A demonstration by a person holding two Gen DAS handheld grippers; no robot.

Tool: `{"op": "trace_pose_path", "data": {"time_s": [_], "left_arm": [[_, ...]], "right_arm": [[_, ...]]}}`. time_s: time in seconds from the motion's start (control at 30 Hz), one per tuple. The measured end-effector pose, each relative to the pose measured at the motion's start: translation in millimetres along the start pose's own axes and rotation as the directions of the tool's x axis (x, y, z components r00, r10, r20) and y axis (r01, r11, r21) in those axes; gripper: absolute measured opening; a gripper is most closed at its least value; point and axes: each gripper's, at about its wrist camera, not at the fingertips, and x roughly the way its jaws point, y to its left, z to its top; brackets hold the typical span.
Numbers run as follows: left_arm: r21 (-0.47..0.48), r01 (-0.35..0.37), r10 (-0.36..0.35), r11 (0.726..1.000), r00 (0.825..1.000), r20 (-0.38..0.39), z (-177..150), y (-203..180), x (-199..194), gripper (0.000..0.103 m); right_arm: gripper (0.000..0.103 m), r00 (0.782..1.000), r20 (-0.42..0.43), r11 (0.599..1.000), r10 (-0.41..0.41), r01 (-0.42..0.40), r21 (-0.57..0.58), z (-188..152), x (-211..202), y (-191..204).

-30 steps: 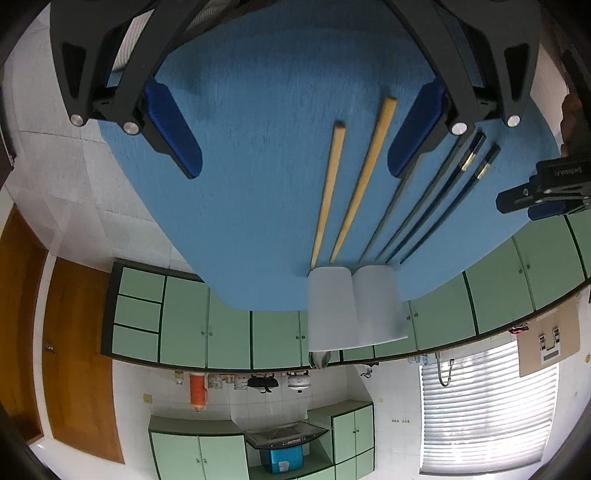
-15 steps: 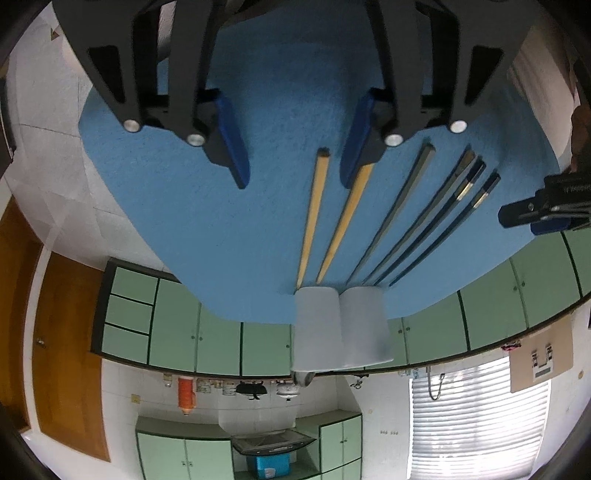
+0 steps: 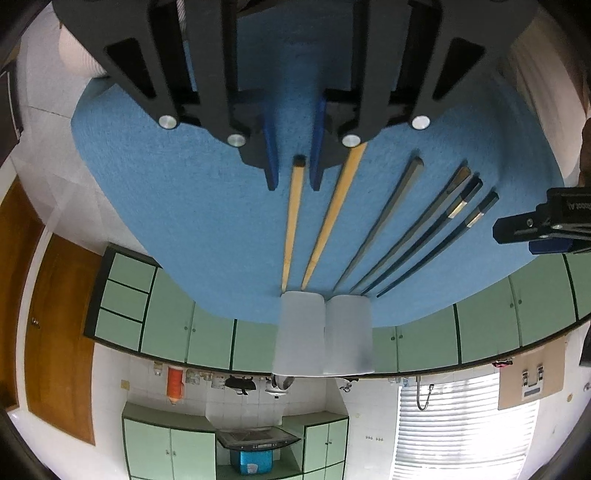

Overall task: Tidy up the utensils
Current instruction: 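Close the right tool on a wooden chopstick while the left grasps a black chopstick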

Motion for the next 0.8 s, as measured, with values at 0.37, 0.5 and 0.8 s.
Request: {"op": "trace_pose_path", "data": {"time_s": [0.37,0.5,0.8], "left_arm": [[0.007,0.013,-0.013,1.000,1.000,-0.003,-4.1,-5.1,-1.6,0.097],[0.007,0.031,-0.031,0.999,0.999,-0.023,-7.1,-7.8,1.7,0.097],[0.014,0.012,-0.012,1.000,0.999,-0.047,-7.8,-16.7,11.5,0.095]], "right_arm": [[0.007,1.000,0.017,0.999,-0.022,0.023,-0.037,-5.4,-2.1,6.0],[0.006,1.000,0.017,0.999,-0.024,0.025,-0.033,-5.1,-3.5,5.1],[0.006,0.999,0.016,1.000,-0.027,0.028,-0.012,-6.9,-7.8,-2.4]]}}
